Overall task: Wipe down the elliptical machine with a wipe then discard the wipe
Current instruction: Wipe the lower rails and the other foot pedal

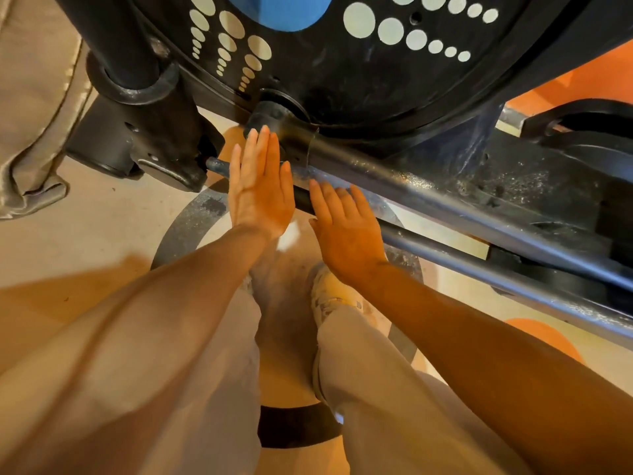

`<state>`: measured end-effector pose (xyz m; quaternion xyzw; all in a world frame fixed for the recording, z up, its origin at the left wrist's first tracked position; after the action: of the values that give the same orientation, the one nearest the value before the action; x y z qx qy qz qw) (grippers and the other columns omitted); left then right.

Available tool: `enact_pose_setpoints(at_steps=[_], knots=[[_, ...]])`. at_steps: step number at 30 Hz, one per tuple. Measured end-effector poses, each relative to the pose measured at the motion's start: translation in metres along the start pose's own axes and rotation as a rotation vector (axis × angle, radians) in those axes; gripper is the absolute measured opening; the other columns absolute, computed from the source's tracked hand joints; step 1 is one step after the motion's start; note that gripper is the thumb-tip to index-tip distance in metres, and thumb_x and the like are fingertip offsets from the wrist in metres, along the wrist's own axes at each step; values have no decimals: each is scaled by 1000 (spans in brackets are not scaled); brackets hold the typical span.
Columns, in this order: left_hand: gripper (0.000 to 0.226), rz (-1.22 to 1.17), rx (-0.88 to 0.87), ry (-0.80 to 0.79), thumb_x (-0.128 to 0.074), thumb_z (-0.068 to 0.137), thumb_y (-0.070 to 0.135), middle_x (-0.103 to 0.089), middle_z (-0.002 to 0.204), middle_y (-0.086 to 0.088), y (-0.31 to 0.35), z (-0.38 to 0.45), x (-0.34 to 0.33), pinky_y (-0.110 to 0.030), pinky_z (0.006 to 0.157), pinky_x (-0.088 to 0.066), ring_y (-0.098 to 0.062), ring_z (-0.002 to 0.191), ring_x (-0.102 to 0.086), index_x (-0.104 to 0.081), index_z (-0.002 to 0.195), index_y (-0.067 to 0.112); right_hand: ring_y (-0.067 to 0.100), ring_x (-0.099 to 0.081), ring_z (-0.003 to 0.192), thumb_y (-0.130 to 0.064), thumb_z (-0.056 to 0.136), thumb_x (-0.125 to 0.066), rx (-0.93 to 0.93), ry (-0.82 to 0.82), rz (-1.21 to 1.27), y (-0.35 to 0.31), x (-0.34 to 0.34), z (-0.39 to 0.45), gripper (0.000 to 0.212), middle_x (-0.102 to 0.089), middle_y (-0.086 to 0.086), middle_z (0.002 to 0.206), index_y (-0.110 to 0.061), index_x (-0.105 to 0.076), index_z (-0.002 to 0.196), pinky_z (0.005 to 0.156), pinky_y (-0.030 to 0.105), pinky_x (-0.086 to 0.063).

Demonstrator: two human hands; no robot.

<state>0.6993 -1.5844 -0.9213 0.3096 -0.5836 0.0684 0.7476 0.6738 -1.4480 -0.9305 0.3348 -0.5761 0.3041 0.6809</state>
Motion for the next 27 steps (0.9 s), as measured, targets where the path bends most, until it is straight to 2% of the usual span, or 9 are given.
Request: enact_pose_setpoints(at_steps=[3, 5, 10, 12, 16, 20, 23, 27], knots=[[55, 19, -17, -5, -22, 106, 31, -26, 161, -13, 2, -2, -5, -33, 123, 0, -26, 151, -16, -28, 153, 3, 34, -56, 123, -45, 86, -67, 24, 6, -166, 10, -1, -21, 72, -59, 14, 133, -6, -46, 142, 114, 46, -28], [58, 62, -47, -16, -19, 105, 32, -27, 160, -14, 4, -2, -9, -38, 124, -3, -27, 151, -16, -28, 153, 2, 35, -51, 128, -52, 87, -62, 4, -22, -268, 10, -4, -29, 76, -55, 13, 138, -8, -41, 145, 116, 46, -20], [51, -69, -22, 55, -33, 105, 24, -32, 156, -20, 9, -8, 1, -44, 123, -13, -34, 148, -22, -35, 149, -1, 33, -44, 135, -63, 89, -47, -82, -43, -332, -11, -13, -20, 85, -46, 11, 147, -5, -23, 147, 117, 46, -22], [50, -137, 7, 63, -37, 104, 22, -33, 155, -22, 9, -10, 3, -45, 121, -15, -37, 147, -22, -36, 149, -1, 32, -44, 135, -62, 90, -49, -70, -51, -301, -11, -11, -18, 83, -46, 11, 148, -8, -27, 148, 117, 44, -23], [55, -69, 10, 21, -24, 105, 31, -31, 158, -17, 4, -6, -5, -40, 124, -8, -34, 149, -19, -35, 151, 3, 33, -55, 125, -52, 84, -65, -122, -53, -167, 17, 4, -35, 73, -56, 11, 138, -10, -49, 141, 110, 43, -35], [54, 11, -5, 0, -23, 106, 27, -28, 159, -16, 6, -5, -9, -41, 125, -6, -30, 150, -17, -30, 152, 1, 36, -52, 127, -48, 92, -55, -225, -90, -151, 42, 10, -62, 67, -53, 14, 140, -7, -44, 144, 111, 46, -32], [55, 28, -19, -10, -20, 105, 28, -28, 159, -16, 7, -5, -9, -40, 124, -3, -29, 150, -17, -29, 152, 0, 38, -49, 129, -49, 93, -47, -327, -93, -66, 37, 11, -58, 67, -52, 17, 141, -4, -44, 142, 111, 50, -32], [57, 129, -51, -111, -14, 105, 31, -20, 163, -13, 17, -9, -14, -38, 123, 2, -25, 152, -10, -21, 155, 3, 35, -49, 131, -50, 91, -51, -288, -89, 0, 17, 6, -41, 66, -53, 13, 142, -6, -49, 140, 112, 47, -26]])
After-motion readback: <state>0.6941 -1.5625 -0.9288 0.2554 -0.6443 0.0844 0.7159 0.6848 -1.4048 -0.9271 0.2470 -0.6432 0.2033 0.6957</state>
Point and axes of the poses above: each hand's wrist, its own z-axis towards the middle knuckle, its own x-axis out of the back of the hand, y = z × x, the point moved 6 cm from there along z, towards the middle knuckle
